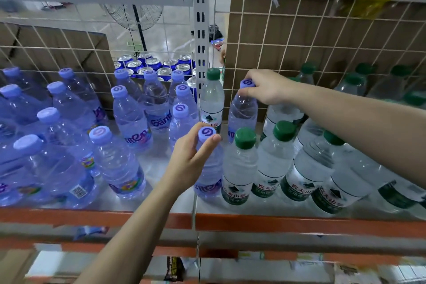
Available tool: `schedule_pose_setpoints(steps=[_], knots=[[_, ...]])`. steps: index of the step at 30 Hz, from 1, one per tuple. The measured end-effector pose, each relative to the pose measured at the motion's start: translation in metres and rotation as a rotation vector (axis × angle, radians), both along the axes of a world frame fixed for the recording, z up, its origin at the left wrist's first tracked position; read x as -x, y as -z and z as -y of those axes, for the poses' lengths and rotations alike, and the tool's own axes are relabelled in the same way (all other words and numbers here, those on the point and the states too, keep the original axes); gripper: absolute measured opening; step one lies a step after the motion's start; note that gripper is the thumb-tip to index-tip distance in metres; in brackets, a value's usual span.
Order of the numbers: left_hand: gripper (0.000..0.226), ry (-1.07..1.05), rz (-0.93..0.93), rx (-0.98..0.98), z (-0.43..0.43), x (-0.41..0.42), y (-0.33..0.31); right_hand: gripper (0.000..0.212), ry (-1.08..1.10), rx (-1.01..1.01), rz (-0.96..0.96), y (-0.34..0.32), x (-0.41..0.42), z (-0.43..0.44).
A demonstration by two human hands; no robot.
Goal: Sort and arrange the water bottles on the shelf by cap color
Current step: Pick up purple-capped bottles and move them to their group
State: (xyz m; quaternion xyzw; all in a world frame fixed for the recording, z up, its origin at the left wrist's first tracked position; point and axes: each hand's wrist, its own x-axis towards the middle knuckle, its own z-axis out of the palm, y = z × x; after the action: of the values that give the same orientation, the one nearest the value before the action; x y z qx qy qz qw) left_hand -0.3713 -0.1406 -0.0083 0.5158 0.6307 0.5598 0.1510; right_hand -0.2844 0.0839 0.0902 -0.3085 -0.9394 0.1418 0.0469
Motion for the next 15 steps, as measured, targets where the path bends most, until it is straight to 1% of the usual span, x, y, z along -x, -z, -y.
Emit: schedule_pose_setpoints(steps=[3,7,11,15], knots=[[0.047,-0.065,-0.011,-0.037,-0.003,-0.004,0.002,0.041,-0.017,-0.009,-0.049,-0.009,-0.002,0.001],[0.039,-0.129,0.02,-0.064,-0.006,-0.008,-0.002,0.042,-0.032,-0.018,-0.132,-0.028,-0.006,0.005],[0.031,-0.188,0.016,-0.126,-0.007,-0.002,-0.023,0.039,-0.033,0.044,-0.301,-0.055,-0.011,0.01],[0.027,-0.187,0.041,-0.205,-0.005,0.005,-0.06,0.039,-0.069,0.006,-0.48,-0.079,-0.013,0.023]])
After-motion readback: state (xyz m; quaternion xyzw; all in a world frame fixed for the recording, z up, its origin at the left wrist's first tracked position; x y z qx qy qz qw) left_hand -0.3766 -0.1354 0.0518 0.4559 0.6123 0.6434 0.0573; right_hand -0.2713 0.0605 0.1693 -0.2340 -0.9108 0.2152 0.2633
